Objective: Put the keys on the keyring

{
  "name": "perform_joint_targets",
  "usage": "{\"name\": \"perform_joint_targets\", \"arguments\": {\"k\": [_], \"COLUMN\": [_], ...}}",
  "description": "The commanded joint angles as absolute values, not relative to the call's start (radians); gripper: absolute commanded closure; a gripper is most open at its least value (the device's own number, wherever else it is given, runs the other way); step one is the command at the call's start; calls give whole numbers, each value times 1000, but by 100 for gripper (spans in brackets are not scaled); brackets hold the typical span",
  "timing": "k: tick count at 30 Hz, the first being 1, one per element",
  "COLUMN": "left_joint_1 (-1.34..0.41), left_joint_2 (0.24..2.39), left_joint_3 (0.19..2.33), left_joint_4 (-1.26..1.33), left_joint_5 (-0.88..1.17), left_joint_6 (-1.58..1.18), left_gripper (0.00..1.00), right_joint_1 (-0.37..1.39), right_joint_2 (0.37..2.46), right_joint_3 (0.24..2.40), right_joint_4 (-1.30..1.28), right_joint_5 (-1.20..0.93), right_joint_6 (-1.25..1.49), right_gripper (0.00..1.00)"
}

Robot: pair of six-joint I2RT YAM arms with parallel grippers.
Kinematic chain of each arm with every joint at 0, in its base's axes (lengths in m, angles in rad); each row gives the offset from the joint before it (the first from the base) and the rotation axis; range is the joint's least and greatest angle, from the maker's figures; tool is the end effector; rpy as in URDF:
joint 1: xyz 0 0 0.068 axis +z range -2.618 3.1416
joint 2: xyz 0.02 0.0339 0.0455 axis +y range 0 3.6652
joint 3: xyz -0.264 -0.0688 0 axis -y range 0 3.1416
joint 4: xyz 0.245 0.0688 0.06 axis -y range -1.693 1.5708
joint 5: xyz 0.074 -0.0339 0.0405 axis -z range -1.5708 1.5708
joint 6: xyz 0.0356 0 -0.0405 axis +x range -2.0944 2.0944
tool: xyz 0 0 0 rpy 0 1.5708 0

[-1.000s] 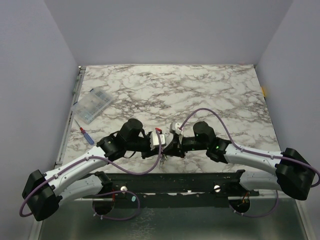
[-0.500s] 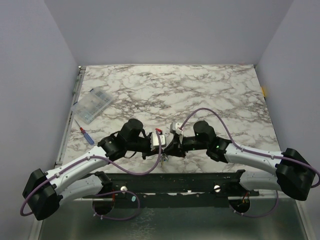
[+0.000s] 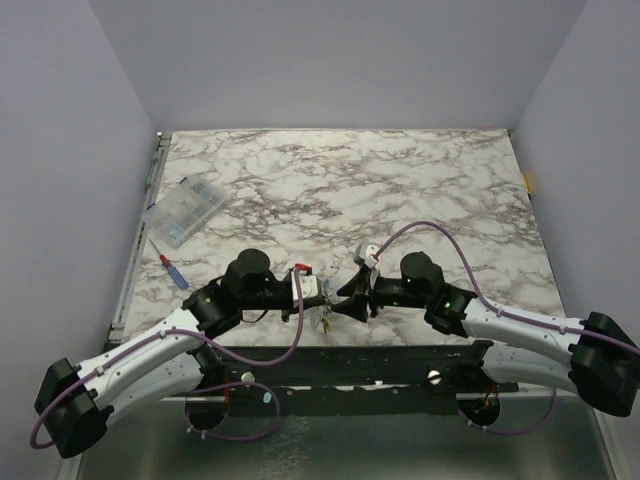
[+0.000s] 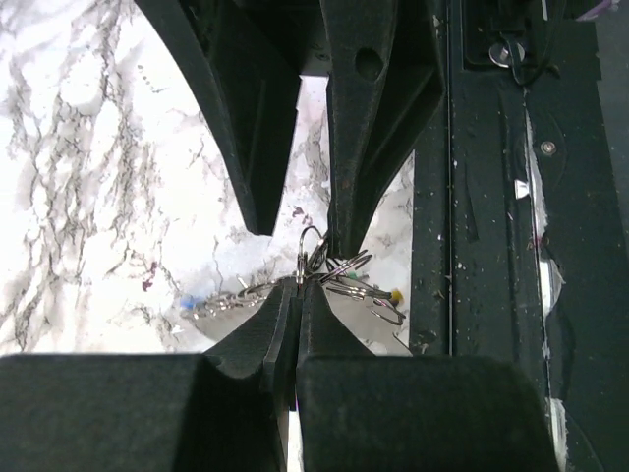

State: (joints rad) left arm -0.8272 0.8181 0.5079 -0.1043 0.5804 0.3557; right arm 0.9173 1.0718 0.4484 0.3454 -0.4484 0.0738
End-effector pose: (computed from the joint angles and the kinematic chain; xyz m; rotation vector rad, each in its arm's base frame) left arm 0.1116 -0.1502 0.2467 1.4252 1.4295 -0.8773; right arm 0.1273 0.1917 0.2219 -1.0986 1.6333 1.0852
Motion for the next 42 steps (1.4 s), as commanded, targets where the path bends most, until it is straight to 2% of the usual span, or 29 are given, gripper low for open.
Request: {"name": "perform_joint_targets", "arguments": {"k": [1, 5, 9, 11, 15, 19, 29, 32, 37, 42], "left_joint_1": [-834, -835, -835, -836, -836, -838, -840, -840, -839, -839], "left_joint_2": [796, 788, 783, 784, 784, 784, 772, 757, 710, 666], "left_joint_3": [499, 492, 485, 485, 483, 483, 481, 475, 450, 420], "left_joint_4": [-14, -3, 19, 20, 20, 21, 43, 79, 179, 303], "left_joint_5": [576, 581, 581, 580, 582, 591, 576, 567, 538, 476], "left_joint_6": [336, 320, 313, 313, 313, 313, 298, 281, 246, 175], "left_gripper": [100, 100, 100, 100, 100, 100, 100, 100, 100, 100], "right_joint_1": [925, 925, 925, 925, 925, 925, 925, 925, 925, 925], "right_joint_2": [1068, 1084, 1090, 1091, 1073, 1057, 1074, 1075, 1088, 1156], "right_joint_3": [432, 448, 465, 471, 481, 487, 502, 495, 472, 429], "right_joint_4": [387, 397, 401, 398, 385, 378, 355, 355, 401, 611], "right_joint_5": [-425, -444, -470, -482, -492, -471, -498, -504, -510, -530], "right_joint_6": [101, 92, 87, 86, 85, 76, 51, 61, 128, 313], "right_gripper": [56, 72, 76, 74, 56, 55, 94, 98, 99, 99]}}
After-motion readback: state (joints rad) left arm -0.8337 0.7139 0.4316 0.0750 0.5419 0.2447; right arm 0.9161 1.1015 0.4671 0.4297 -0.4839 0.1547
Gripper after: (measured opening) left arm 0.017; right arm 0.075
